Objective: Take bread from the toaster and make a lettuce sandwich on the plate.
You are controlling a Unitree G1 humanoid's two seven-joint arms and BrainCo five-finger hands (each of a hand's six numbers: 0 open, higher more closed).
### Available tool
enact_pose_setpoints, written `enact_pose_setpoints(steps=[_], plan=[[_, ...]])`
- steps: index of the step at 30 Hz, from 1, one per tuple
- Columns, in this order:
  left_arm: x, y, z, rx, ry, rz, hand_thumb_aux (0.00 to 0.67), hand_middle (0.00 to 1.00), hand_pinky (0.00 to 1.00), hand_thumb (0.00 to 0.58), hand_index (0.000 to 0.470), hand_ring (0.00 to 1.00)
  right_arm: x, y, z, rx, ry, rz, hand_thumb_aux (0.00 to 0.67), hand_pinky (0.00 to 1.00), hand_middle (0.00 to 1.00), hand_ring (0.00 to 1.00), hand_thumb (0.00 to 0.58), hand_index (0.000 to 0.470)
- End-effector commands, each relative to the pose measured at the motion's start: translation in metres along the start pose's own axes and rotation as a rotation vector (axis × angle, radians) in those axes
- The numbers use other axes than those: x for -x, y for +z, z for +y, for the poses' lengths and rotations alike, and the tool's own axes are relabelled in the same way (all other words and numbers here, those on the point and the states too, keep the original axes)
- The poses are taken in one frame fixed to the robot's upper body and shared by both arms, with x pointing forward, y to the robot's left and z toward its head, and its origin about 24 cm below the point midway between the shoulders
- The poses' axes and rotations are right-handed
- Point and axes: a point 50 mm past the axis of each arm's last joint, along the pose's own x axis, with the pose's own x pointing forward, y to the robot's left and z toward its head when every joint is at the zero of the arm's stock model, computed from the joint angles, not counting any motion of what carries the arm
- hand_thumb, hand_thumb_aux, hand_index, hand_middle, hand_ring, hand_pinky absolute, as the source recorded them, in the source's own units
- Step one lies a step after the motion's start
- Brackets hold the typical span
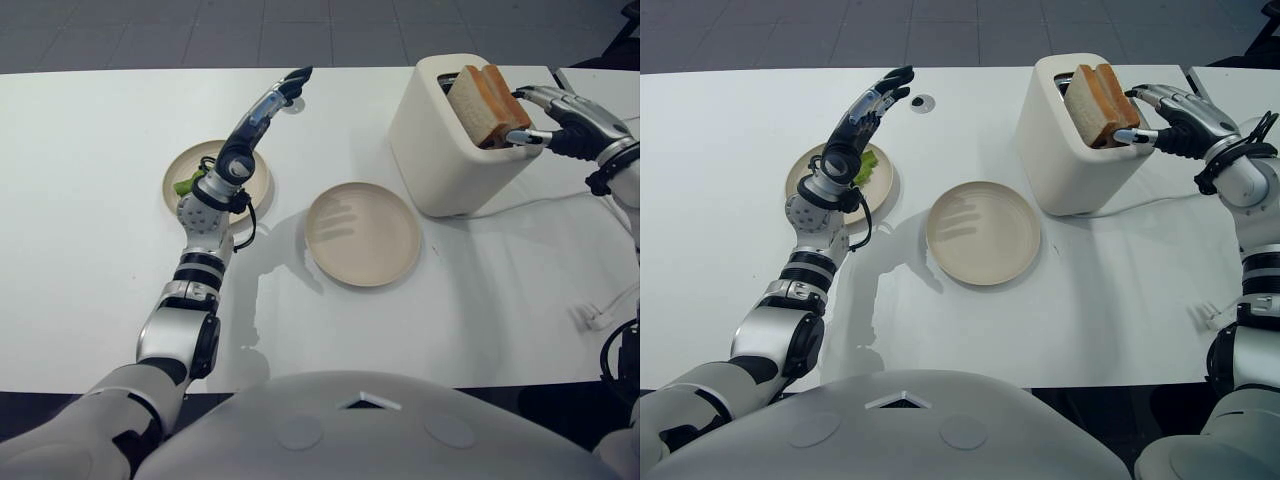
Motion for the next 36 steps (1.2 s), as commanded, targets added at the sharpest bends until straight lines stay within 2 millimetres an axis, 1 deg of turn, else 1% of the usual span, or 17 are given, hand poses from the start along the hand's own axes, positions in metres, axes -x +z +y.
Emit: enact_pose_setpoints(steps=[1, 3, 4, 5, 7, 8, 9, 13, 14, 16, 17, 18, 23, 26, 27, 32, 36], plan=[[0.000, -0.003, -0.002, 0.011, -0.012, 0.015, 0.000, 0.00, 0.00, 0.000, 0.000, 0.00, 0.004, -0.009, -0.011, 0.025, -0.036, 0.038, 0.000, 0.00, 0.00, 0.00, 0.000, 0.000], [0.000, -0.005, -0.004, 0.016, -0.023, 0.026, 0.000, 0.00, 0.00, 0.000, 0.000, 0.00, 0.003, -0.009, -0.009, 0.022, -0.039, 0.034, 0.000, 0.00, 0.00, 0.00, 0.000, 0.000], [-0.001, -0.006, -0.005, 0.018, -0.029, 0.031, 0.000, 0.00, 0.00, 0.000, 0.000, 0.00, 0.000, -0.006, -0.006, 0.016, -0.040, 0.020, 0.029, 0.00, 0.00, 0.00, 0.049, 0.020], [-0.001, -0.007, -0.006, 0.019, -0.032, 0.034, 0.000, 0.00, 0.00, 0.000, 0.000, 0.00, -0.003, -0.003, -0.002, 0.008, -0.032, 0.006, 0.118, 0.00, 0.00, 0.00, 0.187, 0.083], [-0.001, -0.008, -0.006, 0.018, -0.036, 0.036, 0.000, 0.00, 0.00, 0.000, 0.000, 0.00, -0.006, 0.000, 0.005, -0.005, -0.007, -0.012, 0.218, 0.02, 0.02, 0.02, 0.316, 0.153], [-0.001, -0.008, -0.006, 0.017, -0.038, 0.037, 0.000, 0.00, 0.00, 0.000, 0.000, 0.00, -0.007, 0.001, 0.007, -0.005, 0.002, -0.016, 0.234, 0.02, 0.02, 0.02, 0.334, 0.164], [0.000, -0.008, -0.006, 0.016, -0.039, 0.038, 0.000, 0.00, 0.00, 0.000, 0.000, 0.00, -0.007, 0.001, 0.008, -0.005, 0.007, -0.019, 0.294, 0.03, 0.03, 0.03, 0.398, 0.206], [0.001, -0.008, -0.008, 0.014, -0.045, 0.039, 0.000, 0.00, 0.00, 0.000, 0.000, 0.00, -0.010, 0.005, 0.012, -0.015, 0.030, -0.044, 0.363, 0.10, 0.10, 0.10, 0.458, 0.254], [0.000, -0.008, -0.008, 0.014, -0.046, 0.039, 0.000, 0.00, 0.00, 0.000, 0.000, 0.00, -0.010, 0.005, 0.012, -0.014, 0.026, -0.048, 0.410, 0.14, 0.14, 0.14, 0.493, 0.288], [0.000, -0.008, -0.008, 0.013, -0.046, 0.039, 0.000, 0.00, 0.00, 0.000, 0.000, 0.00, -0.012, 0.006, 0.004, -0.006, -0.028, -0.056, 0.623, 0.30, 0.30, 0.30, 0.577, 0.437], [0.000, -0.008, -0.008, 0.013, -0.046, 0.040, 0.000, 0.00, 0.00, 0.000, 0.000, 0.00, -0.013, 0.008, -0.001, -0.002, -0.067, -0.067, 0.670, 0.39, 0.39, 0.39, 0.580, 0.470], [0.000, -0.008, -0.008, 0.013, -0.046, 0.040, 0.000, 0.00, 0.00, 0.000, 0.000, 0.00, -0.014, 0.010, -0.008, -0.001, -0.111, -0.080, 0.670, 0.47, 0.47, 0.47, 0.580, 0.470], [0.001, -0.008, -0.008, 0.013, -0.045, 0.039, 0.000, 0.00, 0.00, 0.000, 0.000, 0.00, -0.018, 0.015, -0.032, -0.022, -0.315, -0.094, 0.670, 0.65, 0.65, 0.65, 0.580, 0.470], [0.001, -0.008, -0.008, 0.012, -0.044, 0.039, 0.000, 0.00, 0.00, 0.000, 0.000, 0.00, -0.018, 0.024, -0.049, -0.103, -0.492, -0.149, 0.670, 0.92, 0.92, 0.92, 0.580, 0.470], [0.001, -0.008, -0.008, 0.011, -0.044, 0.039, 0.000, 0.00, 0.00, 0.000, 0.000, 0.00, -0.018, 0.027, -0.052, -0.129, -0.541, -0.173, 0.670, 0.96, 0.96, 0.96, 0.580, 0.470], [0.002, -0.007, -0.006, 0.005, -0.039, 0.036, 0.000, 0.00, 0.00, 0.000, 0.000, 0.00, -0.011, 0.041, -0.068, -0.242, -0.723, -0.313, 0.670, 1.00, 1.00, 1.00, 0.580, 0.470], [0.005, -0.005, 0.006, -0.047, -0.021, 0.045, 0.000, 0.00, 0.00, 0.000, 0.000, 0.00, 0.000, 0.060, -0.076, -0.344, -0.750, -0.503, 0.670, 1.00, 1.00, 1.00, 0.580, 0.470]])
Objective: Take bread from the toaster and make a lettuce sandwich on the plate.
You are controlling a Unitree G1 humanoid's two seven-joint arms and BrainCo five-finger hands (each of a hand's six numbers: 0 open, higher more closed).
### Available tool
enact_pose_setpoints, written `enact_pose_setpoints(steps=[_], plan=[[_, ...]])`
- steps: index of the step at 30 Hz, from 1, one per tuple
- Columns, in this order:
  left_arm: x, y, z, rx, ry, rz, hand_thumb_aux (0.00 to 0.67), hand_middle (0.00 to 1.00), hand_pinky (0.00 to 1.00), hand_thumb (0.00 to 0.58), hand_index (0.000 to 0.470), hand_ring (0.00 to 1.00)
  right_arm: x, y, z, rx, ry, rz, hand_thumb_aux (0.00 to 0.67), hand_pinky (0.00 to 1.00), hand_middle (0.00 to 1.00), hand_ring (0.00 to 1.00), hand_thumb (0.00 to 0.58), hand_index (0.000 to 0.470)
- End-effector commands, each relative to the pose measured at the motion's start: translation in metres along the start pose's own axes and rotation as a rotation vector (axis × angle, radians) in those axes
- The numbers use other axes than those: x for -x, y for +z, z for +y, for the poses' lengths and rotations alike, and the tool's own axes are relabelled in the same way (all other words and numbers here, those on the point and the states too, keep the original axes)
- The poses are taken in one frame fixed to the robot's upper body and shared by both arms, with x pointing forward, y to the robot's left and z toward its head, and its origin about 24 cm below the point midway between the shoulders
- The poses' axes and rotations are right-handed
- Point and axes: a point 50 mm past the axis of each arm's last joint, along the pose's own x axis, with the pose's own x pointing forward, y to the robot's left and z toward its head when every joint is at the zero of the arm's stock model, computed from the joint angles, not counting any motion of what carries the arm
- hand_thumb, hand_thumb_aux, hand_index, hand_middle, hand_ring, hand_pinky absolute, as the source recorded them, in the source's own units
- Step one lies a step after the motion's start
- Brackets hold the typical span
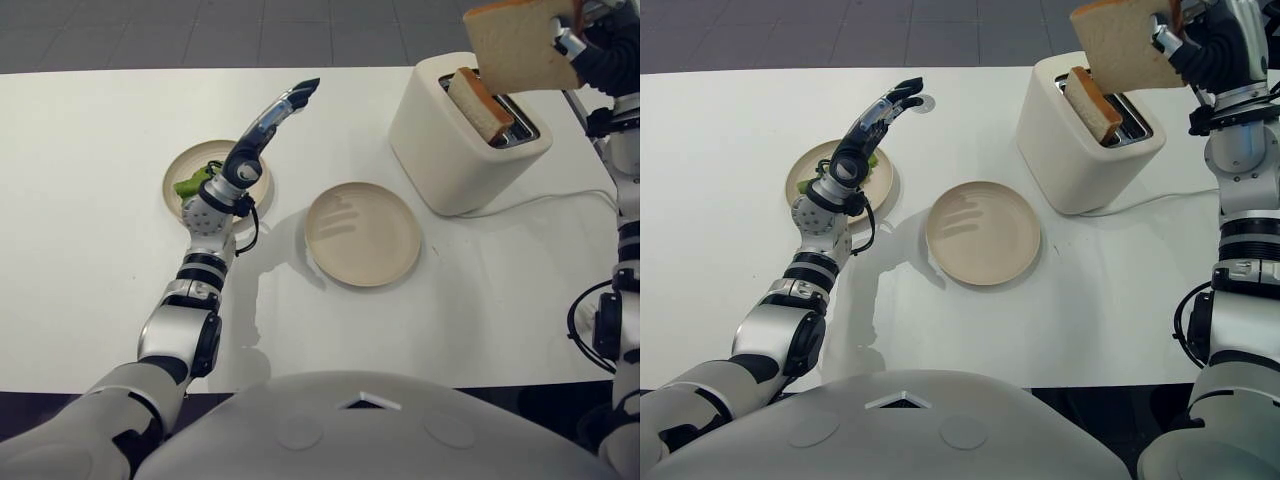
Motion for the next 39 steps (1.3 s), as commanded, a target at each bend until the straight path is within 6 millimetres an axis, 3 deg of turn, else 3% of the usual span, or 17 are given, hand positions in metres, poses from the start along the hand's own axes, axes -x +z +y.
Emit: enact_pose_setpoints(steps=[1, 4, 7, 10, 14, 17, 21, 30, 31, 32, 33, 34, 35, 36, 37, 39], plan=[[0.005, 0.003, 0.019, -0.096, 0.003, 0.024, 0.000, 0.00, 0.00, 0.000, 0.000, 0.00, -0.003, 0.024, -0.003, -0.183, -0.013, -0.141, 0.670, 1.00, 1.00, 1.00, 0.580, 0.470], [0.019, 0.007, 0.044, -0.348, -0.080, 0.154, 0.000, 0.00, 0.00, 0.000, 0.000, 0.00, -0.002, 0.043, -0.001, -0.352, 0.051, -0.228, 0.670, 1.00, 1.00, 1.00, 0.580, 0.470], [0.050, -0.002, 0.077, -0.694, -0.209, 0.492, 0.000, 0.00, 0.00, 0.000, 0.000, 0.00, 0.011, 0.060, 0.028, -0.525, 0.341, -0.263, 0.670, 1.00, 1.00, 1.00, 0.580, 0.470], [0.083, -0.018, 0.098, -0.795, -0.244, 0.773, 0.000, 0.00, 0.00, 0.000, 0.000, 0.00, 0.039, 0.069, 0.067, -0.542, 0.708, -0.245, 0.670, 1.00, 1.00, 1.00, 0.580, 0.470], [0.115, -0.031, 0.111, -0.856, -0.275, 1.042, 0.000, 0.00, 0.00, 0.000, 0.000, 0.00, 0.064, 0.069, 0.112, -0.474, 1.073, -0.198, 0.670, 1.00, 1.00, 1.00, 0.580, 0.470], [0.122, -0.037, 0.111, -0.853, -0.294, 1.133, 0.000, 0.00, 0.00, 0.000, 0.000, 0.00, 0.074, 0.073, 0.145, -0.446, 1.241, -0.191, 0.670, 1.00, 1.00, 1.00, 0.580, 0.470], [0.127, -0.045, 0.101, -0.815, -0.329, 1.181, 0.000, 0.00, 0.00, 0.000, 0.000, 0.00, 0.077, 0.077, 0.178, -0.491, 1.282, -0.164, 0.670, 1.00, 1.00, 1.00, 0.580, 0.470], [0.105, -0.048, 0.086, -0.844, -0.382, 1.033, 0.000, 0.00, 0.00, 0.000, 0.000, 0.00, 0.073, 0.076, 0.200, -0.499, 1.256, -0.115, 0.670, 0.98, 0.98, 0.98, 0.580, 0.470], [0.102, -0.047, 0.085, -0.853, -0.389, 1.013, 0.066, 0.00, 0.00, 0.108, 0.046, 0.00, 0.072, 0.076, 0.199, -0.505, 1.248, -0.120, 0.670, 0.97, 0.97, 0.97, 0.580, 0.470], [0.100, -0.047, 0.085, -0.868, -0.395, 0.990, 0.344, 0.00, 0.00, 0.443, 0.241, 0.00, 0.072, 0.077, 0.197, -0.508, 1.244, -0.124, 0.631, 0.97, 0.97, 0.97, 0.578, 0.442], [0.097, -0.046, 0.085, -0.893, -0.395, 0.967, 0.528, 0.00, 0.00, 0.554, 0.370, 0.00, 0.072, 0.077, 0.196, -0.508, 1.240, -0.128, 0.528, 0.96, 0.96, 0.96, 0.554, 0.370], [0.096, -0.046, 0.085, -0.908, -0.397, 0.953, 0.670, 0.00, 0.00, 0.580, 0.470, 0.00, 0.072, 0.076, 0.194, -0.505, 1.233, -0.128, 0.431, 0.96, 0.96, 0.96, 0.506, 0.302], [0.096, -0.046, 0.085, -0.917, -0.399, 0.945, 0.670, 0.00, 0.00, 0.580, 0.470, 0.00, 0.072, 0.075, 0.193, -0.504, 1.227, -0.128, 0.370, 0.96, 0.96, 0.96, 0.464, 0.260], [0.095, -0.046, 0.085, -0.924, -0.404, 0.937, 0.670, 0.00, 0.00, 0.580, 0.470, 0.00, 0.071, 0.075, 0.191, -0.504, 1.219, -0.126, 0.273, 0.95, 0.95, 0.95, 0.377, 0.192], [0.095, -0.046, 0.084, -0.926, -0.409, 0.932, 0.670, 0.00, 0.00, 0.580, 0.470, 0.00, 0.071, 0.074, 0.189, -0.504, 1.213, -0.126, 0.166, 0.94, 0.94, 0.94, 0.251, 0.116], [0.097, -0.049, 0.080, -0.934, -0.432, 0.935, 0.670, 0.00, 0.00, 0.580, 0.470, 0.00, 0.070, 0.073, 0.186, -0.506, 1.204, -0.129, 0.129, 0.94, 0.94, 0.94, 0.201, 0.090]])
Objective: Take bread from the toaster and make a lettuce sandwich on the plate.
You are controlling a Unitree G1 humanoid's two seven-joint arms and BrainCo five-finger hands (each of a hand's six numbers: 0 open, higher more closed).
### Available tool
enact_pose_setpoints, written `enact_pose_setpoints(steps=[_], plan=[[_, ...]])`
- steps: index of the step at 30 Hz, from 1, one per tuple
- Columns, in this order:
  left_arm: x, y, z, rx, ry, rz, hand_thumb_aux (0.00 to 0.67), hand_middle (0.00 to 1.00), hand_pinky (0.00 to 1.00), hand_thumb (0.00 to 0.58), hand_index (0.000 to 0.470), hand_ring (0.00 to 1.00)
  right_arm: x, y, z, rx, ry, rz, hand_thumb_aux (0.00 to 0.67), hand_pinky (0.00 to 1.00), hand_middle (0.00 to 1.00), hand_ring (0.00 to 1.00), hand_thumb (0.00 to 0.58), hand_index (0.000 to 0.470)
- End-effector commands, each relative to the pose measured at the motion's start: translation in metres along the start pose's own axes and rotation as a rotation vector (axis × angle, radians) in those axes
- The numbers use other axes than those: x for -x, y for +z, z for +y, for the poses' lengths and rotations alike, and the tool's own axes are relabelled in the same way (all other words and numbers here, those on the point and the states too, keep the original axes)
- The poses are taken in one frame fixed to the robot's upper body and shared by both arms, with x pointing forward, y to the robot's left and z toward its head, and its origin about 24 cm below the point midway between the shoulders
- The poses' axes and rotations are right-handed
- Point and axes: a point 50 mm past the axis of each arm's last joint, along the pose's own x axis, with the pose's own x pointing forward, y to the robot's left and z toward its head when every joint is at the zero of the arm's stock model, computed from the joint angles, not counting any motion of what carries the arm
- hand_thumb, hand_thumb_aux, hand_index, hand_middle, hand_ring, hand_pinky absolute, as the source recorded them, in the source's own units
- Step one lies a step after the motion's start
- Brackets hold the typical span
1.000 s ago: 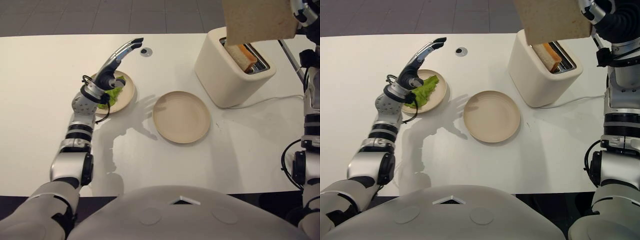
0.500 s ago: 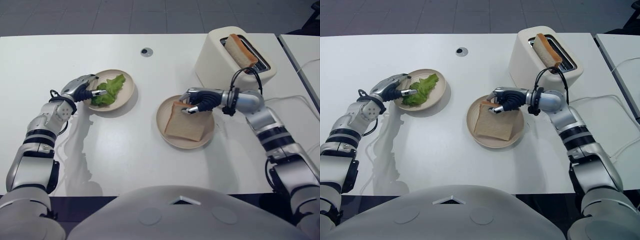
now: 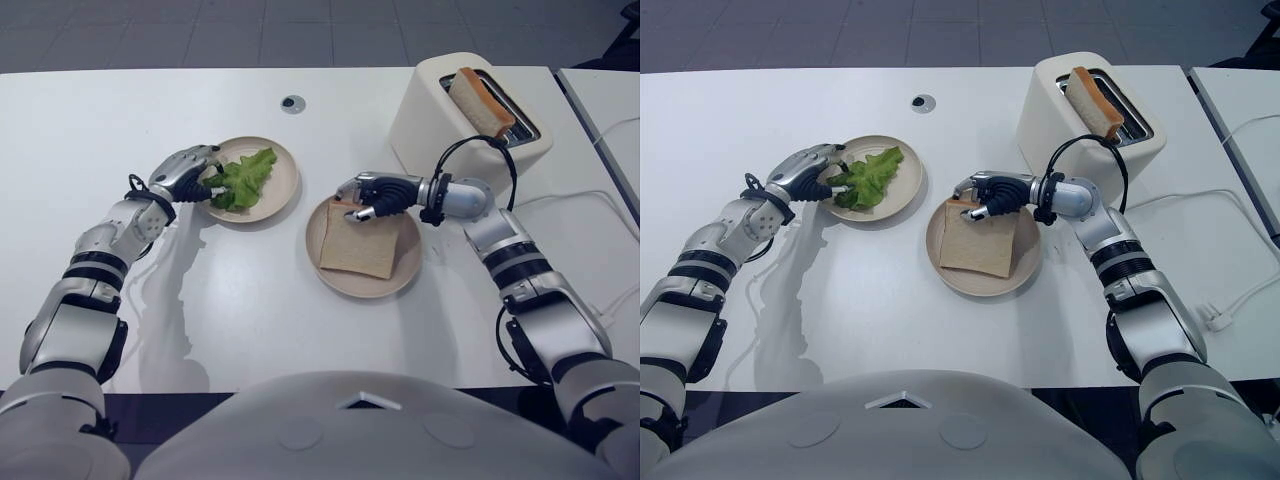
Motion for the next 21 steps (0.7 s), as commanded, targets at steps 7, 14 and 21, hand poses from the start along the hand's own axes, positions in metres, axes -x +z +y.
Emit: enact_pose_setpoints(steps=[7, 14, 21], plan=[[-0.002, 0.000, -0.003, -0.108, -0.018, -0.023, 0.670, 0.00, 0.00, 0.580, 0.470, 0.00, 0.014, 0.004, -0.005, -0.005, -0.046, -0.020, 0.003, 0.91, 0.91, 0.91, 0.005, 0.002], [0.013, 0.052, 0.032, 0.161, 0.254, -0.473, 0.670, 0.00, 0.00, 0.580, 0.470, 0.00, 0.036, 0.012, -0.019, 0.014, -0.148, -0.050, 0.000, 0.00, 0.00, 0.00, 0.000, 0.000], [0.028, 0.120, 0.036, 0.421, 0.259, -0.928, 0.670, 0.00, 0.00, 0.580, 0.470, 0.00, 0.077, 0.049, -0.039, 0.023, -0.259, -0.255, 0.000, 0.00, 0.00, 0.00, 0.000, 0.000]])
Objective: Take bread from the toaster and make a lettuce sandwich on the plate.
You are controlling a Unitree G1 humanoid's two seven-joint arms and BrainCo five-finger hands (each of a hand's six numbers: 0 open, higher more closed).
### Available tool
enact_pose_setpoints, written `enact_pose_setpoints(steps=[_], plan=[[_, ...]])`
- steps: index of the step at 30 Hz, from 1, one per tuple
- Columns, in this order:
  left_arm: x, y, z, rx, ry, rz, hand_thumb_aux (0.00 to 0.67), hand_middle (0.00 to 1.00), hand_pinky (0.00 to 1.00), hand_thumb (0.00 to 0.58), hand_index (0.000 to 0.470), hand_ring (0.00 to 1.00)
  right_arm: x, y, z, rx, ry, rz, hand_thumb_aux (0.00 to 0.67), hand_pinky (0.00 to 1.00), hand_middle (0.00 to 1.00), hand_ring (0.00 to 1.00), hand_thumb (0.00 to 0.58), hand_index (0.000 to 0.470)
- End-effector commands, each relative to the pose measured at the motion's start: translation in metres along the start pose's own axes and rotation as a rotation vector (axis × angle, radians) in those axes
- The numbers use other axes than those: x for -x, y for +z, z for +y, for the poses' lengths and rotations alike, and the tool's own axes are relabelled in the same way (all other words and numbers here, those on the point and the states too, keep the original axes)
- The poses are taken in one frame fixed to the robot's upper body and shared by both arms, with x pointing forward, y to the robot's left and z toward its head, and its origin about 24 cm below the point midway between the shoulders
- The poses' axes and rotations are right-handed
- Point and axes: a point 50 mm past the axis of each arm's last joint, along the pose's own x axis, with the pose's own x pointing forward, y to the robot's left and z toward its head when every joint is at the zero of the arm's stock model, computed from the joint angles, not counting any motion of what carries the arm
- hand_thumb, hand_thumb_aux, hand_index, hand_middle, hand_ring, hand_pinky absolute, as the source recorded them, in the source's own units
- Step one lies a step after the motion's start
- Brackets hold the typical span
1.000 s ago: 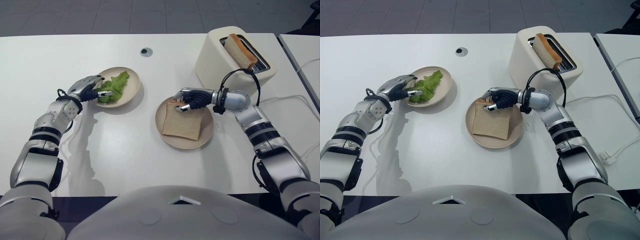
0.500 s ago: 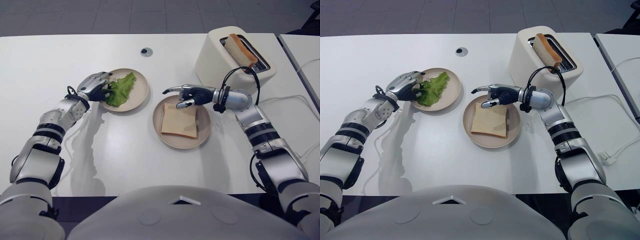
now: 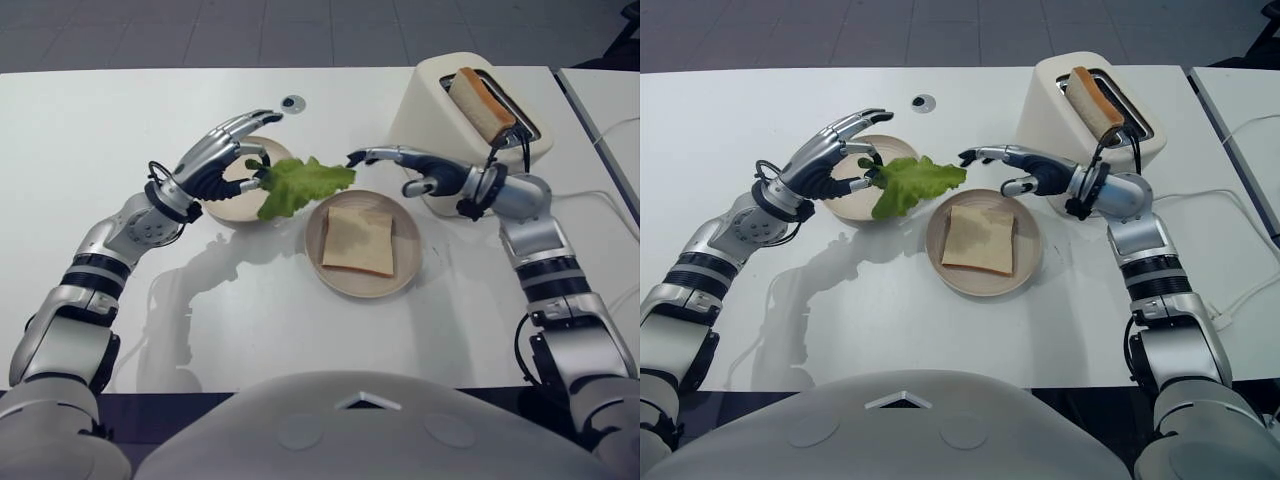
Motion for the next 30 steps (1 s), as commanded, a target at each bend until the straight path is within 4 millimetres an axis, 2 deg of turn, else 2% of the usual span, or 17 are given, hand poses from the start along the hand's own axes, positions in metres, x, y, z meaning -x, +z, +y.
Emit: enact_pose_setpoints(steps=[1, 5, 7, 12, 16, 19, 22, 23, 24, 25, 27, 30], plan=[[-0.017, 0.017, -0.033, 0.167, -0.084, -0.110, 0.670, 0.00, 0.00, 0.580, 0.470, 0.00, 0.019, 0.021, -0.016, 0.011, -0.041, -0.071, 0.000, 0.00, 0.00, 0.00, 0.000, 0.000], [-0.031, 0.018, -0.069, 0.283, -0.208, -0.103, 0.670, 0.00, 0.00, 0.580, 0.470, 0.00, 0.031, 0.033, -0.026, 0.023, -0.080, -0.098, 0.000, 0.00, 0.00, 0.00, 0.000, 0.000], [-0.034, 0.013, -0.079, 0.296, -0.251, -0.068, 0.670, 0.00, 0.00, 0.580, 0.470, 0.00, 0.038, 0.039, -0.030, 0.030, -0.102, -0.111, 0.000, 0.00, 0.00, 0.00, 0.000, 0.000], [-0.044, -0.007, -0.102, 0.137, -0.377, 0.098, 0.670, 0.00, 0.00, 0.580, 0.470, 0.00, 0.050, 0.045, -0.038, 0.048, -0.137, -0.097, 0.000, 0.00, 0.00, 0.00, 0.000, 0.000], [-0.049, -0.009, -0.111, 0.021, -0.392, 0.108, 0.670, 0.00, 0.00, 0.580, 0.470, 0.00, 0.058, 0.024, -0.042, 0.125, -0.150, 0.101, 0.000, 0.00, 0.00, 0.00, 0.000, 0.000], [-0.050, -0.012, -0.112, -0.030, -0.391, 0.123, 0.670, 0.00, 0.00, 0.580, 0.470, 0.00, 0.065, 0.007, -0.055, 0.221, -0.205, 0.279, 0.000, 0.00, 0.00, 0.00, 0.000, 0.000], [-0.050, -0.014, -0.114, -0.060, -0.391, 0.129, 0.670, 0.00, 0.00, 0.580, 0.470, 0.00, 0.067, -0.003, -0.066, 0.284, -0.272, 0.360, 0.000, 0.00, 0.00, 0.00, 0.000, 0.000], [-0.050, -0.014, -0.114, -0.064, -0.389, 0.129, 0.557, 0.00, 0.00, 0.564, 0.391, 0.00, 0.068, -0.005, -0.070, 0.306, -0.295, 0.382, 0.000, 0.00, 0.00, 0.00, 0.000, 0.000], [-0.050, -0.014, -0.114, -0.066, -0.387, 0.131, 0.318, 0.00, 0.00, 0.420, 0.223, 0.00, 0.070, -0.007, -0.075, 0.335, -0.325, 0.413, 0.000, 0.00, 0.00, 0.00, 0.000, 0.000], [-0.050, -0.014, -0.114, -0.072, -0.387, 0.133, 0.000, 0.00, 0.00, 0.000, 0.000, 0.00, 0.072, -0.008, -0.082, 0.396, -0.363, 0.466, 0.000, 0.00, 0.00, 0.00, 0.000, 0.000], [-0.050, -0.014, -0.113, -0.106, -0.377, 0.128, 0.000, 0.00, 0.00, 0.000, 0.000, 0.00, 0.076, -0.007, -0.094, 0.540, -0.413, 0.558, 0.000, 0.00, 0.00, 0.00, 0.000, 0.000], [-0.049, -0.015, -0.108, -0.124, -0.367, 0.127, 0.000, 0.00, 0.00, 0.000, 0.000, 0.00, 0.080, -0.006, -0.099, 0.654, -0.404, 0.630, 0.000, 0.00, 0.00, 0.00, 0.000, 0.000]])
